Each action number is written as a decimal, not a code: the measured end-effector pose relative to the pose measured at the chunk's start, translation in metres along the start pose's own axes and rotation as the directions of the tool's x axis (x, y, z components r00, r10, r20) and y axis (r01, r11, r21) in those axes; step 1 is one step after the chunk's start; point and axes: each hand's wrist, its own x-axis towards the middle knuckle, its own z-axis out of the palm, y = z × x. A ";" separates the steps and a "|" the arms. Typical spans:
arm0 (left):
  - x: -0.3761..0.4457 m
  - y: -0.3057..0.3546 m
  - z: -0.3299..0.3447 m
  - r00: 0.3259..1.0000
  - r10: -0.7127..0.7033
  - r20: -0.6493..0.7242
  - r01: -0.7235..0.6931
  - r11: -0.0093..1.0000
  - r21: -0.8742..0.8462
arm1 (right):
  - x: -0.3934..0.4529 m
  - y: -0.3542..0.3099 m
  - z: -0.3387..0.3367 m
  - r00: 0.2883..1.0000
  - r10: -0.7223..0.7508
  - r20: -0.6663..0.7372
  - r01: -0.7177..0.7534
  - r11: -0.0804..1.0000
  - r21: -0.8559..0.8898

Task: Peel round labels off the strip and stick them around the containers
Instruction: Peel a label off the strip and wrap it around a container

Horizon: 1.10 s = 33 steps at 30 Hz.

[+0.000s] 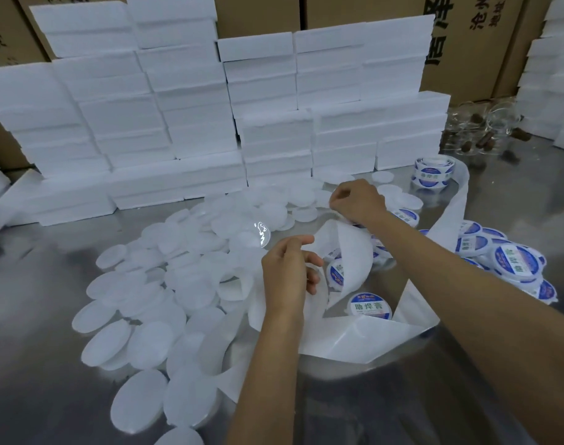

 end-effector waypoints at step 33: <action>-0.042 0.029 0.013 0.908 0.302 0.290 -0.285 0.953 -0.100 | -0.149 -0.017 -0.099 0.919 -0.172 0.355 -0.122 0.732 0.670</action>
